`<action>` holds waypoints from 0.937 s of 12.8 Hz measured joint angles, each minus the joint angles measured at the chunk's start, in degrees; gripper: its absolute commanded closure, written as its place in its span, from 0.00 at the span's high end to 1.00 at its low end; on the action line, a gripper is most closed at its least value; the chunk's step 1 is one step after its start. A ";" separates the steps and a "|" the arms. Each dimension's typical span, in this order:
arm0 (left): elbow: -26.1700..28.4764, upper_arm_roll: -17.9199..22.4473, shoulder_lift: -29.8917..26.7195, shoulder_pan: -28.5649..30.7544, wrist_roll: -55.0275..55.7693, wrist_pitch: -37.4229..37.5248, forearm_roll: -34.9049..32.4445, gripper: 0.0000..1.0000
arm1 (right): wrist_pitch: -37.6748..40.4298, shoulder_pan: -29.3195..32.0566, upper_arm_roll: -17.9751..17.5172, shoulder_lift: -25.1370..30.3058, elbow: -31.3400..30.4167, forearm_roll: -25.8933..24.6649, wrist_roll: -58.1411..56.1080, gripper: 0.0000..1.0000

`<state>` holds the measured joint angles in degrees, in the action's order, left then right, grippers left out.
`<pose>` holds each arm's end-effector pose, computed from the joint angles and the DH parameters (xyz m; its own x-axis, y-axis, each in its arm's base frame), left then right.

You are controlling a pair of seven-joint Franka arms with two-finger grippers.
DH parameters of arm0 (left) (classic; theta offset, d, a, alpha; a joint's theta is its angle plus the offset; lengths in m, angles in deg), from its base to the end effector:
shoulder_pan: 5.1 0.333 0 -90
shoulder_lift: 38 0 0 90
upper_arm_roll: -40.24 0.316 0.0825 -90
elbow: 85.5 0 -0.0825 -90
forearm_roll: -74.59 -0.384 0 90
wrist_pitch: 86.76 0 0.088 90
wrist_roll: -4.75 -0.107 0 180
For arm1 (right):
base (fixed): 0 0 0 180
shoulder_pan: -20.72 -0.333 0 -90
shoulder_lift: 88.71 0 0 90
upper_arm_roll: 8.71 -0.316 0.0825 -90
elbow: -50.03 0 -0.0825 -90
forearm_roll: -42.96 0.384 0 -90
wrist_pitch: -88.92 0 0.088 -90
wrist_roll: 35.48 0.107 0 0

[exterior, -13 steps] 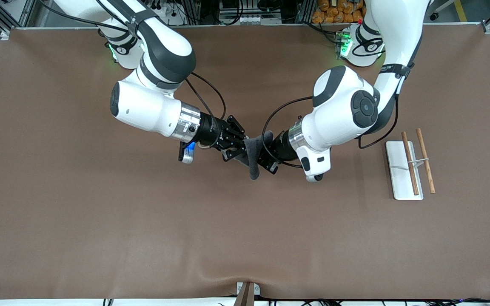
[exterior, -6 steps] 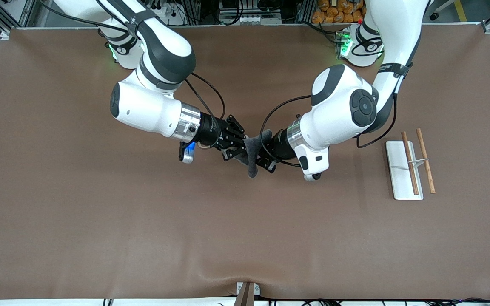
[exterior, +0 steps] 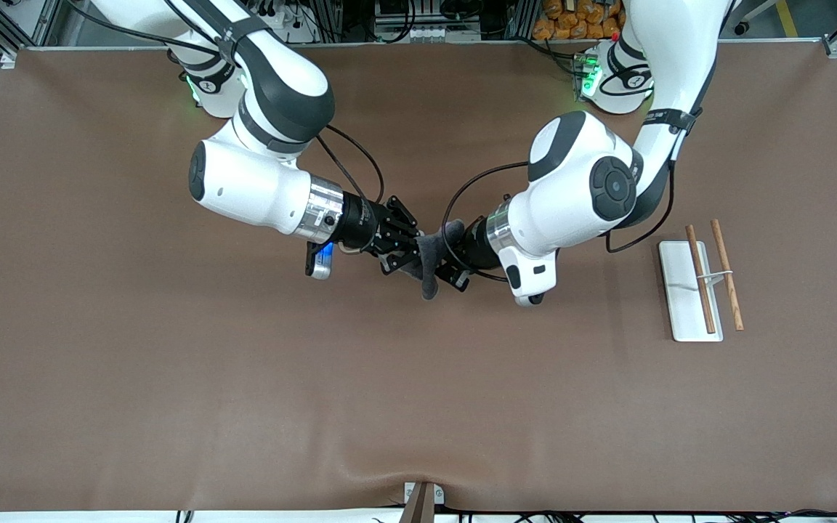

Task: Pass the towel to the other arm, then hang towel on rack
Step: 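Hold the towel with both grippers during the handover, then open the right gripper while the left gripper pulls the towel away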

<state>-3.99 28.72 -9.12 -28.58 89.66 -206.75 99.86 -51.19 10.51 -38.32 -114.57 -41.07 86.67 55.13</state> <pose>0.5927 -0.4070 0.4346 0.4368 0.7638 -0.4752 0.8957 -0.4179 0.1518 0.5798 0.4096 0.4520 0.1115 -0.6236 -0.7738 -0.9925 -0.0308 -0.1182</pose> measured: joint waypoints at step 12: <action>-0.77 0.46 -0.44 0.33 -2.39 3.95 0.00 0.00 | 0.01 0.01 0.25 0.00 0.00 -0.09 0.00 0.00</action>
<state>-4.77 29.18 -9.56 -28.25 87.26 -202.80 99.86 -51.19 10.52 -38.06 -114.57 -41.07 86.57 55.13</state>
